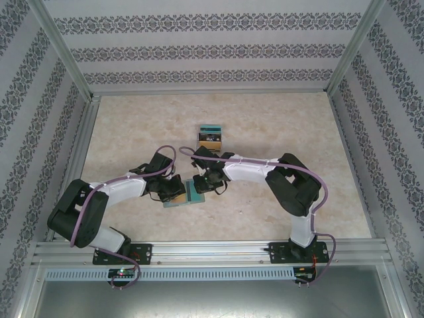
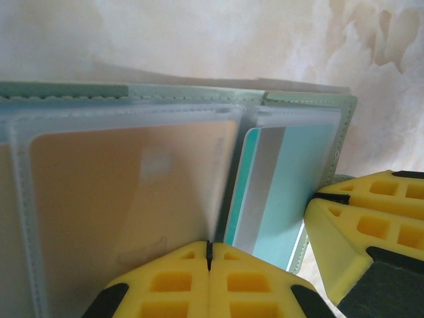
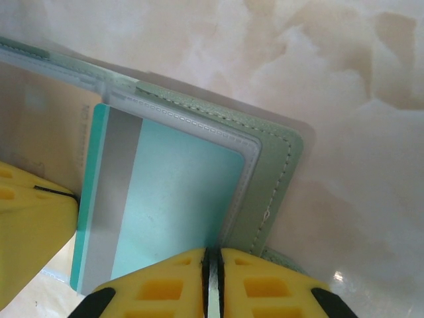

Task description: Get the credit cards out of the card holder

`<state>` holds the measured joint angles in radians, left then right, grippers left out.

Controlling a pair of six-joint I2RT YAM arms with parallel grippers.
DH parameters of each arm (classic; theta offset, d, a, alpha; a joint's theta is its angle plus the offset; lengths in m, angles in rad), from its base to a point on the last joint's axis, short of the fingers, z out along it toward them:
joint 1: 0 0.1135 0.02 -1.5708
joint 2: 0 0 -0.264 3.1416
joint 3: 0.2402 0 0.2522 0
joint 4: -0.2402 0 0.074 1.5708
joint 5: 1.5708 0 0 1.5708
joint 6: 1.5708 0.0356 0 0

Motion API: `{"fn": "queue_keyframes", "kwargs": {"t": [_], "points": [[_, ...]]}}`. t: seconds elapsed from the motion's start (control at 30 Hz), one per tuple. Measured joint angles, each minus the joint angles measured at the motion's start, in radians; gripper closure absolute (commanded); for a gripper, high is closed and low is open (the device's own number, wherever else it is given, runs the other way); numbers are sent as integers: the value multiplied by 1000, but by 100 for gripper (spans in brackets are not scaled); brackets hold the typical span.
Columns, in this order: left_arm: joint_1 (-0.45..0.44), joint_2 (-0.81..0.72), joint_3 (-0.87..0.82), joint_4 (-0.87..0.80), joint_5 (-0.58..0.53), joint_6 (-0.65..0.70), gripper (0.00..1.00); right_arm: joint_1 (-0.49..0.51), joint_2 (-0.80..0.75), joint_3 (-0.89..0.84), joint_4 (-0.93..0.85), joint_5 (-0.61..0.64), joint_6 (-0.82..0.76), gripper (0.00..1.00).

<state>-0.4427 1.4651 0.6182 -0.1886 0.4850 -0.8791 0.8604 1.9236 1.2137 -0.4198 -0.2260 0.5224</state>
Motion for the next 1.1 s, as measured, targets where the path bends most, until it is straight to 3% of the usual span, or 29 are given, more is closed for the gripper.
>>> {"fn": "queue_keyframes", "kwargs": {"t": [0.3,0.6,1.1], "points": [[0,-15,-1,-18,-18,0,90,9,21,34,-25,2,-6,83],[39,-136,-1,-128,-81,33,92,15,24,37,-24,3,-6,83],[46,-66,-1,-138,-77,41,96,39,41,81,-61,19,-31,82]]}}
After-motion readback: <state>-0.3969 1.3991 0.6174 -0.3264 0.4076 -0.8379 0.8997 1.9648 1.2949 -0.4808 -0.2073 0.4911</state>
